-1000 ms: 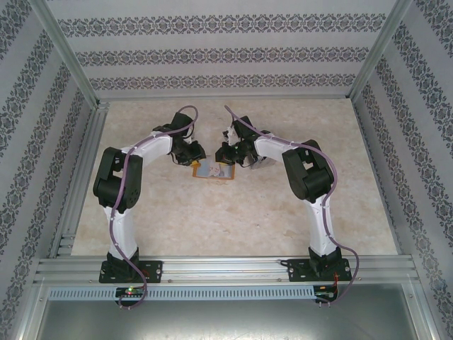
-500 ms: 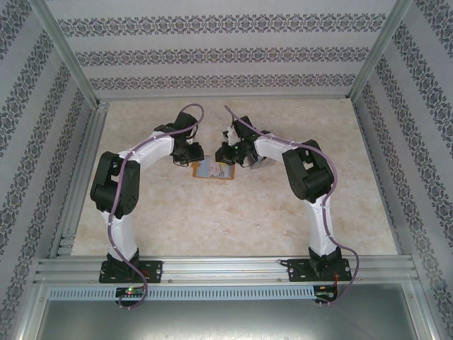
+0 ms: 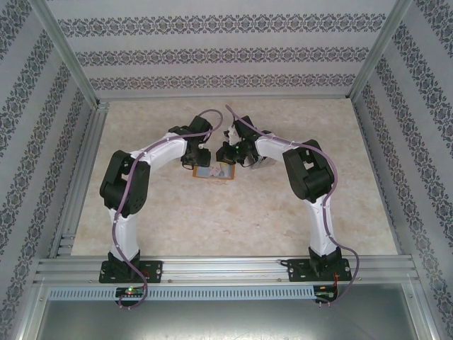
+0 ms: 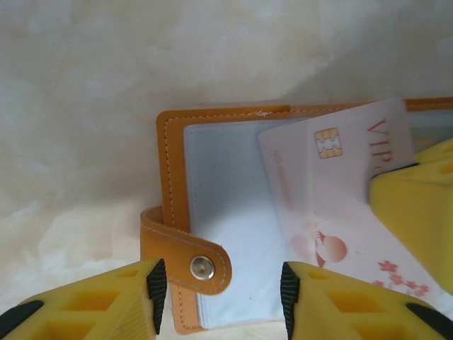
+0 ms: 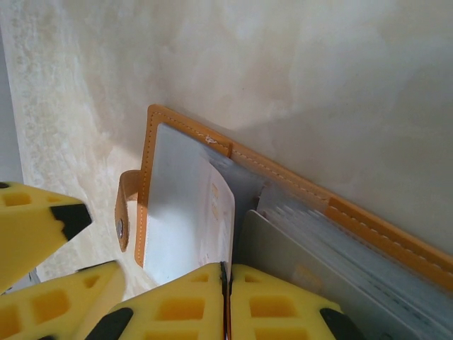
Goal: Put the credit cards into the card holder
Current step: Insert the credit card into the card slot.
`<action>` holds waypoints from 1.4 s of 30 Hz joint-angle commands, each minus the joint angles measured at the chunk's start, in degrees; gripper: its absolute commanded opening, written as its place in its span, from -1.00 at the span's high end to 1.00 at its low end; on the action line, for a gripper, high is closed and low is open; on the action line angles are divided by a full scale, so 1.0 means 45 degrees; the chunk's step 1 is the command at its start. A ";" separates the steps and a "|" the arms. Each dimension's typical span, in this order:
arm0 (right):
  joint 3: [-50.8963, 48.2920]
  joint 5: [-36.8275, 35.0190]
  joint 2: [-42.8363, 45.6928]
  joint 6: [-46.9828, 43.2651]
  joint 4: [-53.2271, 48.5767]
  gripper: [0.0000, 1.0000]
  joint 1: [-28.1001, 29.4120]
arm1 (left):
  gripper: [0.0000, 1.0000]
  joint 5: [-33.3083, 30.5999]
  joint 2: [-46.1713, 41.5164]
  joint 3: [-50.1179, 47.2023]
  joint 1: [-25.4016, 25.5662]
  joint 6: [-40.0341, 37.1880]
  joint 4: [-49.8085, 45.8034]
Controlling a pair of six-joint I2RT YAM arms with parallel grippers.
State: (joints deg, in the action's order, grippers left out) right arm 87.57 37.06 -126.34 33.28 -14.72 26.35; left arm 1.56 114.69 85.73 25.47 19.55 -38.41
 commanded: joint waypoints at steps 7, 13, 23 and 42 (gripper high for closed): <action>-0.0396 -0.0520 0.0358 -0.0029 -0.0264 0.80 -0.0142 | 0.02 -0.1642 0.0720 0.0478 0.0169 -0.0897 -0.0921; -0.0358 -0.0506 0.0311 -0.0056 -0.0303 0.79 -0.0152 | 0.17 -0.1754 0.0733 0.0615 0.0160 -0.0849 -0.0913; -0.0319 -0.0477 0.0224 -0.0046 -0.0327 0.79 -0.0137 | 0.84 -0.1332 0.0822 0.0824 0.0080 -0.0740 -0.1003; -0.0495 -0.0541 0.0187 -0.0034 -0.0250 0.79 -0.0133 | 1.00 0.1788 0.0132 -0.1630 -0.2075 0.0435 0.1029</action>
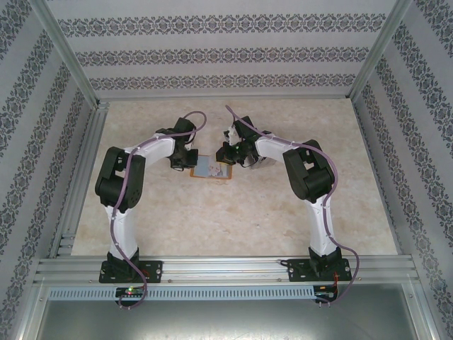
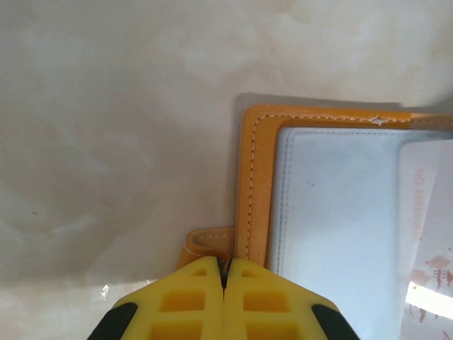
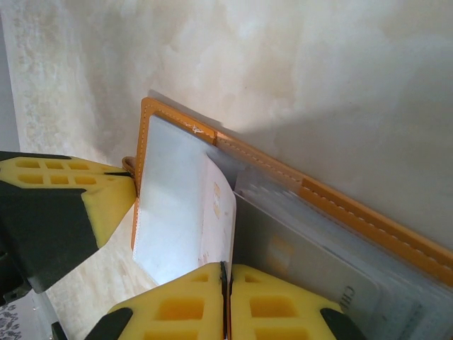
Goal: Put the credit cards into the card holder
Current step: Insert the credit card into the card slot.
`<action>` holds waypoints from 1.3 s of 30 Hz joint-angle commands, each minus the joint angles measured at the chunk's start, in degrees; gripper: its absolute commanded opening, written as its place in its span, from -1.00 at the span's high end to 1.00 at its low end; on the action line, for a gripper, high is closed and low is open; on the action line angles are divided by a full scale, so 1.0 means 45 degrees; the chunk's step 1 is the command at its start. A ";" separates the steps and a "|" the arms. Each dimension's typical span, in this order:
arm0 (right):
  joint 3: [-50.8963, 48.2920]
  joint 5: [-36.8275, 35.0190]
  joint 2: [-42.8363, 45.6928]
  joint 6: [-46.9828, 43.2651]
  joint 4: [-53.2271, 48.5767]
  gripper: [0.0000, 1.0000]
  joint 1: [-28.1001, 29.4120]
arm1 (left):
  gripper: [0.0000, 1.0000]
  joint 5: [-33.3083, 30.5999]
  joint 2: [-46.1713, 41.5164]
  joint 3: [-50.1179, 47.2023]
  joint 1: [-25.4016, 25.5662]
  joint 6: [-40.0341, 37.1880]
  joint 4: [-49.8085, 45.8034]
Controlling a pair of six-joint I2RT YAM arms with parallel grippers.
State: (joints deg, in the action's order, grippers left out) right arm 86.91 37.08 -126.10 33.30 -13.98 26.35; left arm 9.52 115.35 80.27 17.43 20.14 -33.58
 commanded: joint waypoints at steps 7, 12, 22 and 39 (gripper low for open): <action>-0.0364 -0.0478 0.0152 0.0093 -0.0250 0.79 -0.0094 | 1.00 0.0973 0.0268 -0.0783 -0.0293 0.0694 0.0347; -0.0752 -0.0309 0.0050 0.0653 0.0562 0.80 -0.0191 | 1.00 0.1178 -0.0175 -0.1513 -0.0280 0.1123 0.0635; -0.1208 -0.0164 0.0132 0.1106 0.1280 0.80 -0.0211 | 1.00 0.1614 -0.0725 -0.2390 -0.0282 0.1581 0.0944; -0.0958 -0.0264 -0.0078 0.1296 0.1281 0.80 0.0421 | 1.00 0.2006 -0.1316 -0.2950 -0.0297 0.1950 0.1135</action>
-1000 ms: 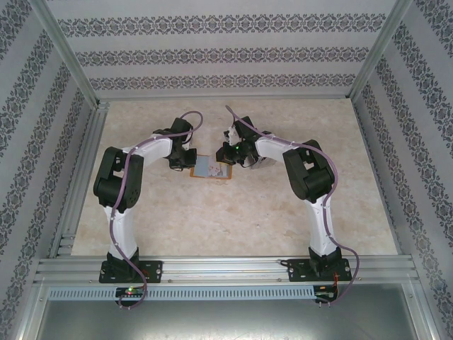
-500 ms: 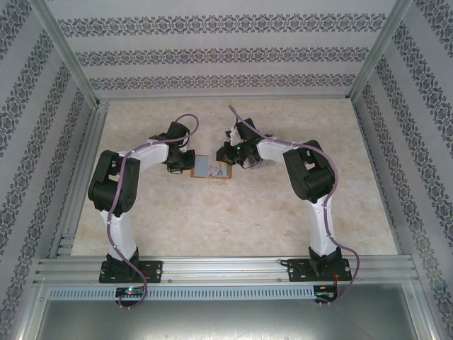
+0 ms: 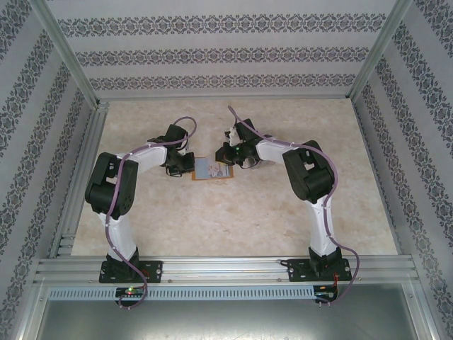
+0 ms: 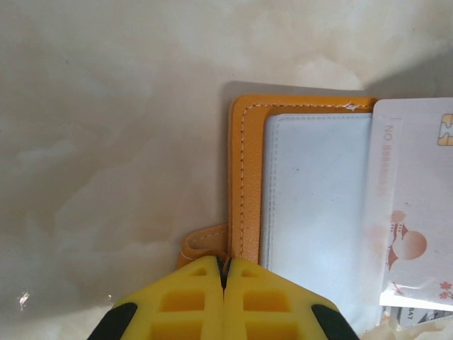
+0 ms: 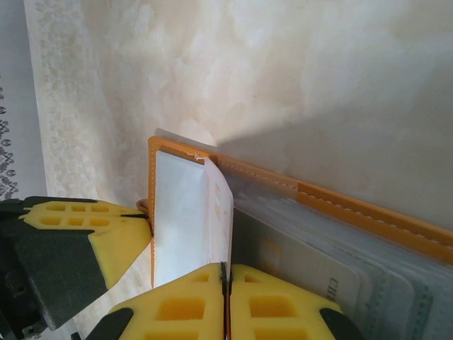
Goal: Put the credit cards into the card holder
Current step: Insert the credit card into the card slot.
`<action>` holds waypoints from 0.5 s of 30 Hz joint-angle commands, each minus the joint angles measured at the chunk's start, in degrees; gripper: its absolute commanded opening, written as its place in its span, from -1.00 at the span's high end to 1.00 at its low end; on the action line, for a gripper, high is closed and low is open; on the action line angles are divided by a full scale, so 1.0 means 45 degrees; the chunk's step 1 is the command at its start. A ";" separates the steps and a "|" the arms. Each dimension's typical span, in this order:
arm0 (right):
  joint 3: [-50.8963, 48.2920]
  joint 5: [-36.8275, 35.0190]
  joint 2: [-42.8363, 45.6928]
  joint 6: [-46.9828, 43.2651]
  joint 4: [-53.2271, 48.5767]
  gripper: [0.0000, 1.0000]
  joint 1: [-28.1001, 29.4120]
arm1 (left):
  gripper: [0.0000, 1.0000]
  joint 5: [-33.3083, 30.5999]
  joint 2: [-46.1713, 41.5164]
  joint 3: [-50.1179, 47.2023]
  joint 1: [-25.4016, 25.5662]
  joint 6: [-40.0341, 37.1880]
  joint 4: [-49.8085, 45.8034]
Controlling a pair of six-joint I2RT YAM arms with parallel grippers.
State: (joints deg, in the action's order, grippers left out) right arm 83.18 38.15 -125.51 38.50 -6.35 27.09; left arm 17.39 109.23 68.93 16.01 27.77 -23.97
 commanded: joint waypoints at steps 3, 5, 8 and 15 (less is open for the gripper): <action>-0.0124 -0.0479 -0.0177 -0.0003 -0.0631 0.80 0.0349 | 1.00 0.0241 0.0011 -0.0472 0.0034 0.0255 -0.0996; -0.0191 -0.0697 -0.0020 -0.0236 -0.0930 0.80 0.0399 | 1.00 0.0228 0.0011 -0.0459 0.0032 0.0255 -0.1015; -0.0430 -0.1017 0.0270 -0.0492 -0.1197 0.80 0.0405 | 1.00 0.0257 0.0015 -0.0455 0.0031 0.0276 -0.0954; 0.0244 -0.1596 0.0064 -0.1127 -0.2234 0.79 0.0734 | 1.00 0.0355 0.0022 -0.0471 0.0036 0.0304 -0.0866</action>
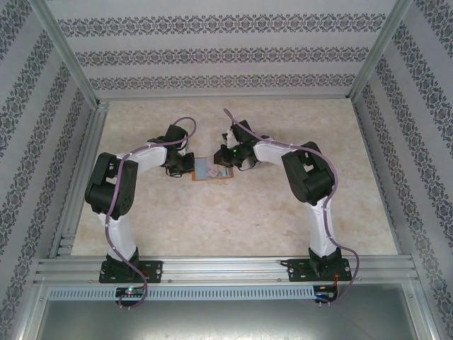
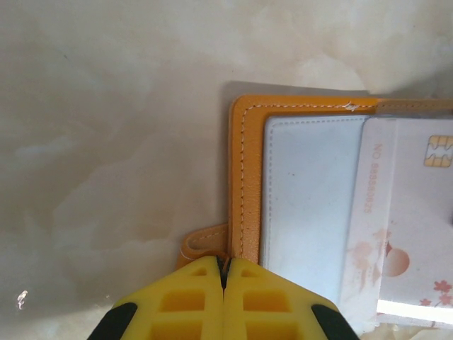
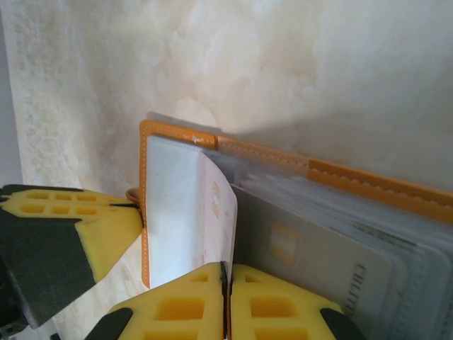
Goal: Put the credit cards into the card holder
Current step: Insert the credit card into the card slot.
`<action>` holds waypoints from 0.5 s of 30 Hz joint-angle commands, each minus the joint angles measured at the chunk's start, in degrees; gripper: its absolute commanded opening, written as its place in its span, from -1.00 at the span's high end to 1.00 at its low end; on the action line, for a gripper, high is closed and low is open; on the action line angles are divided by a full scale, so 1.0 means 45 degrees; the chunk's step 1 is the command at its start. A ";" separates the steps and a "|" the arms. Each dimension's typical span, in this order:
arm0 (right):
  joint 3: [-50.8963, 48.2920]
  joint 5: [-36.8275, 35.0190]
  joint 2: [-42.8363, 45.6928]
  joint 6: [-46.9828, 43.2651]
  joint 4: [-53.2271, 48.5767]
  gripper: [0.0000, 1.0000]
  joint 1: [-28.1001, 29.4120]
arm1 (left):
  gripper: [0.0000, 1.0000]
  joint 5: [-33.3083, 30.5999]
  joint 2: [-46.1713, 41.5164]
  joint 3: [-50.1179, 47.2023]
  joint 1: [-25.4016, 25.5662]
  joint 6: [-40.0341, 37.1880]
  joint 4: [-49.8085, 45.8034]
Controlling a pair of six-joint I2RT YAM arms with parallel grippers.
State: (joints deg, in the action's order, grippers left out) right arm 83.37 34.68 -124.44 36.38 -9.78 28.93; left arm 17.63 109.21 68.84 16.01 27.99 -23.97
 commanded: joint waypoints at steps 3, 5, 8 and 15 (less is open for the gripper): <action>0.0662 -0.0997 -0.0390 -0.0814 -0.1883 0.79 0.0431 | 1.00 0.0302 -0.0029 -0.0481 0.0036 0.0267 -0.0810; 0.0840 -0.1106 -0.0485 -0.0856 -0.2020 0.79 0.0487 | 1.00 0.0326 -0.0105 -0.0533 0.0039 0.0285 -0.0768; 0.1166 -0.1322 -0.0644 -0.0916 -0.2299 0.79 0.0612 | 1.00 0.0304 -0.0167 -0.0634 0.0042 0.0305 -0.0709; 0.2097 -0.1653 -0.1316 -0.1012 -0.2951 0.79 0.1003 | 1.00 0.0330 -0.0108 -0.0634 0.0053 0.0284 -0.0651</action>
State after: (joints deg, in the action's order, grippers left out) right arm 91.37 30.30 -126.89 33.76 -18.63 31.81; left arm 18.22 108.38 67.70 16.01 28.80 -23.90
